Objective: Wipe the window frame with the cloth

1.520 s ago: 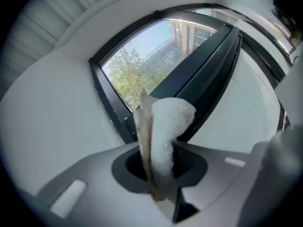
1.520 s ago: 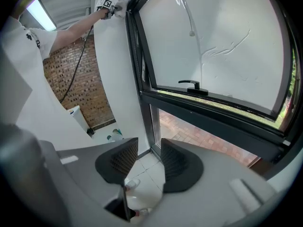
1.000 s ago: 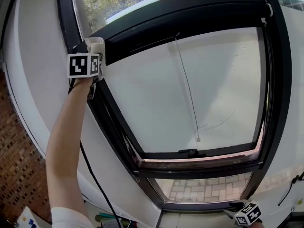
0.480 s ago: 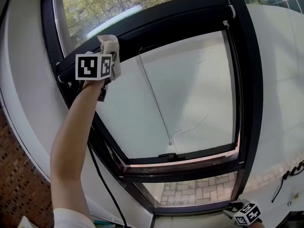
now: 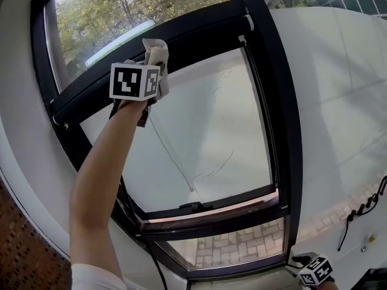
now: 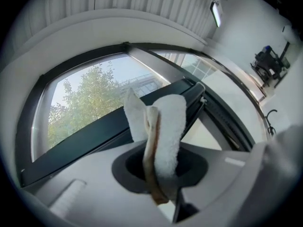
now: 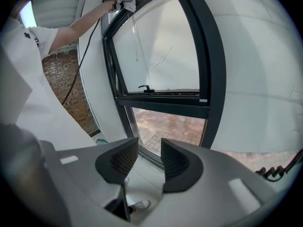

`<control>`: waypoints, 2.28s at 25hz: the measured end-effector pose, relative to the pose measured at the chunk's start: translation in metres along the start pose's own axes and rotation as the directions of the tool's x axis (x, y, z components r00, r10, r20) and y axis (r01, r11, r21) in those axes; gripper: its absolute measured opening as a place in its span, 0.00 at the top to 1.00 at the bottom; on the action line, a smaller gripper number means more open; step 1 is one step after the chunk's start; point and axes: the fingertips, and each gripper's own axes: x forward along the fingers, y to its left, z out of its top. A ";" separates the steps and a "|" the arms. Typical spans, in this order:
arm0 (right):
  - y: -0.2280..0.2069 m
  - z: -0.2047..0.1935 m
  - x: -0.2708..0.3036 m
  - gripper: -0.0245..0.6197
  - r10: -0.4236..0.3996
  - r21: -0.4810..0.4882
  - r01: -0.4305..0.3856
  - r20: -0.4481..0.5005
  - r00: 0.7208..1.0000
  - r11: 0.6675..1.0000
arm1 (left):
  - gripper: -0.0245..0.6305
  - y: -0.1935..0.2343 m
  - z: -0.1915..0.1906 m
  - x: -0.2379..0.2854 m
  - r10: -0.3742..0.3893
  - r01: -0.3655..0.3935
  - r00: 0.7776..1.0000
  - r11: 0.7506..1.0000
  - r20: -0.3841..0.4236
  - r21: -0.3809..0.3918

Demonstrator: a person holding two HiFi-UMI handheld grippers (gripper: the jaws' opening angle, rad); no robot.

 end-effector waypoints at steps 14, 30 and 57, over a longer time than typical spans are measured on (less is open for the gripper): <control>-0.019 -0.028 -0.036 0.73 -0.104 0.108 0.099 0.040 0.994 0.989 | 0.82 -0.142 0.082 0.072 -0.178 0.167 0.981 0.979 0.080 0.120; -0.012 -0.036 -0.045 0.73 -0.134 0.111 0.130 0.028 0.991 0.985 | 0.82 -0.195 0.077 0.070 -0.257 0.204 0.962 0.898 0.087 0.390; 0.008 -0.053 -0.044 0.73 -0.087 0.085 0.092 -0.060 0.994 0.992 | 0.82 -0.460 -0.344 0.060 -0.338 0.502 0.857 0.723 -0.390 0.474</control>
